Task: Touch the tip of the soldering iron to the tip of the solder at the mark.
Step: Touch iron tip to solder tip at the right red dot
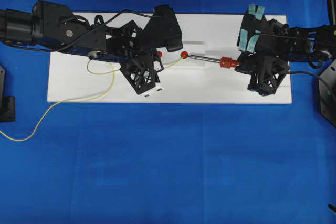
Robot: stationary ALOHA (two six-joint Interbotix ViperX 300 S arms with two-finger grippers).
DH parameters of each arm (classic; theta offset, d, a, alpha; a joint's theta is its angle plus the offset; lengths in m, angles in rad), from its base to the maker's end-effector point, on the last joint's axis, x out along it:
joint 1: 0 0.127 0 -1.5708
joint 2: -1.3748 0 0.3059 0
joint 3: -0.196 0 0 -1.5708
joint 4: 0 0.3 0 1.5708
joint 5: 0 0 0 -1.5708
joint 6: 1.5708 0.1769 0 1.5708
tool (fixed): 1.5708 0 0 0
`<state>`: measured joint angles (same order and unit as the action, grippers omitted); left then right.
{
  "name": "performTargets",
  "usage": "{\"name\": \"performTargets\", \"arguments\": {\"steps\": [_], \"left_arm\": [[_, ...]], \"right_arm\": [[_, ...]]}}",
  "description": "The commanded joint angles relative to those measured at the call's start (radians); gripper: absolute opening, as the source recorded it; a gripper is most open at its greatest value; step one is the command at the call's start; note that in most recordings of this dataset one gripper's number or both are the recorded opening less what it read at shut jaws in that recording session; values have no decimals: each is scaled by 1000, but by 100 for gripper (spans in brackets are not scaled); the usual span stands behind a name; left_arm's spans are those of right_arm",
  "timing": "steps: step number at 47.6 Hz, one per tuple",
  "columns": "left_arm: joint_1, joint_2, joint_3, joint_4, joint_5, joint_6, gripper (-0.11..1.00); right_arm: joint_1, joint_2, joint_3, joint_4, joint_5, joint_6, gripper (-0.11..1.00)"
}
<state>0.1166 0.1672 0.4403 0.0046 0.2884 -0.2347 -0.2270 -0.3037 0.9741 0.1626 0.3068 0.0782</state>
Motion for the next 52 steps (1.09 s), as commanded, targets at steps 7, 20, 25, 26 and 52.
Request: {"name": "performTargets", "arguments": {"steps": [7,20,25,26,52], "left_arm": [[2,-14,-21,3,0,0,3],[3,-9,-31,3,2,3,3],[5,-5,-43,3,15,5,3],[5,-3,-46,3,21,6,3],[6,0,-52,3,38,5,3]], "right_arm": [[-2,-5,-29,0,8,2,6],[-2,-5,-29,0,9,3,6],[-2,-5,-29,0,9,3,6],[-2,-5,-31,0,9,3,6],[-2,-5,-31,0,15,11,6]]}}
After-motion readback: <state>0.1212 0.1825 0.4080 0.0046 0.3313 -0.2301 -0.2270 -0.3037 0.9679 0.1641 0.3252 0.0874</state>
